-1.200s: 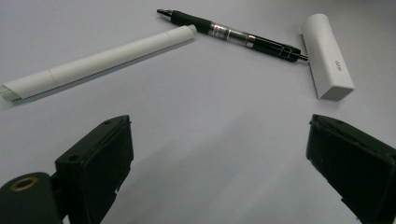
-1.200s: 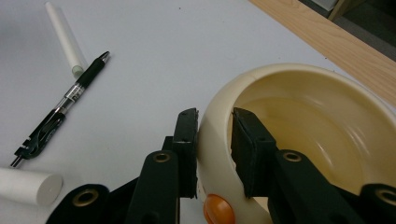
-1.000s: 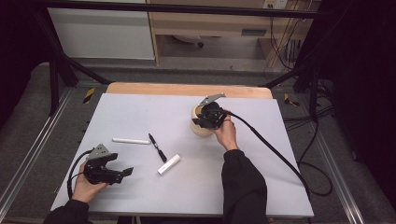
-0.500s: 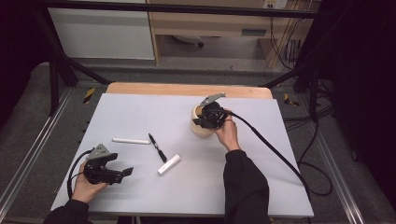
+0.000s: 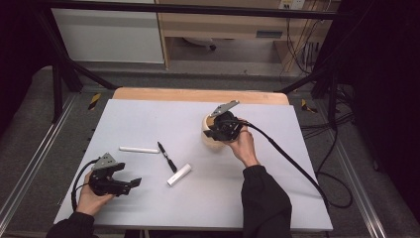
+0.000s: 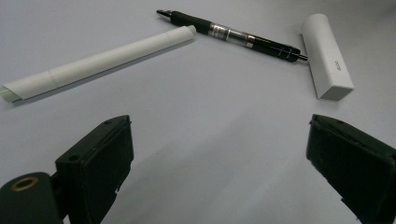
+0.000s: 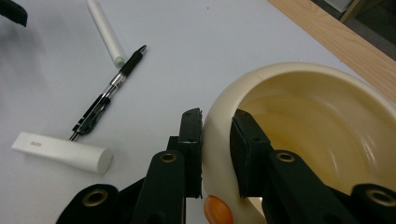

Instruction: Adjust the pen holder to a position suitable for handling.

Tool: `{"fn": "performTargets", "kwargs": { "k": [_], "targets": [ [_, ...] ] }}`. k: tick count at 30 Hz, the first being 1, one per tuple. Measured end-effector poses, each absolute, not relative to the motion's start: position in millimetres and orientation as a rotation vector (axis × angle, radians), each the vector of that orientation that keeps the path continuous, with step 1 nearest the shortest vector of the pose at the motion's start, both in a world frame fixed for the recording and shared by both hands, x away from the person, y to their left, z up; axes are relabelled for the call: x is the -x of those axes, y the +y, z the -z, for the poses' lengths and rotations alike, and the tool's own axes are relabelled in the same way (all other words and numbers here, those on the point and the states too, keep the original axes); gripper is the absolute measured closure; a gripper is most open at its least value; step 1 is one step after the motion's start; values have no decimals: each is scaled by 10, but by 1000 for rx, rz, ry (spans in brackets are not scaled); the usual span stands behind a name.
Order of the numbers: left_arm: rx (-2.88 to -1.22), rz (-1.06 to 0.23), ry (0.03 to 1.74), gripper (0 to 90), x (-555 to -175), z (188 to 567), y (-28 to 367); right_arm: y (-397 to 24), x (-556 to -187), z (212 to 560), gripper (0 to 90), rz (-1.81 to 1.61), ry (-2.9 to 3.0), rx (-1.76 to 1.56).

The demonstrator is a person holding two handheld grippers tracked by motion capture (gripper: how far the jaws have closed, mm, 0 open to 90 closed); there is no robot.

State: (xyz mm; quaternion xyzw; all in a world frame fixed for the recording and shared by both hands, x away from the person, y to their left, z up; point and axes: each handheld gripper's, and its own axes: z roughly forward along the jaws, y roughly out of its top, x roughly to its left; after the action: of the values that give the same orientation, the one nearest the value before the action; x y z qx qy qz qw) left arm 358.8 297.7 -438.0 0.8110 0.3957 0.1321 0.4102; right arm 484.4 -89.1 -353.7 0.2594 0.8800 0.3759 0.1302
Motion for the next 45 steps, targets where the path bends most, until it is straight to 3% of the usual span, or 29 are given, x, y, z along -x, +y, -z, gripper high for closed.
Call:
{"fn": "performTargets", "kwargs": {
  "k": [19,45],
  "targets": [
    [-2044,-333,995,73,-3583,4379,2965,-725,-4423,3583,757,-1079,2636,-743],
    [-2047,-333,992,73,-3580,4377,2958,-612,-4331,3721,736,-1082,2644,-736]
  ]
}}
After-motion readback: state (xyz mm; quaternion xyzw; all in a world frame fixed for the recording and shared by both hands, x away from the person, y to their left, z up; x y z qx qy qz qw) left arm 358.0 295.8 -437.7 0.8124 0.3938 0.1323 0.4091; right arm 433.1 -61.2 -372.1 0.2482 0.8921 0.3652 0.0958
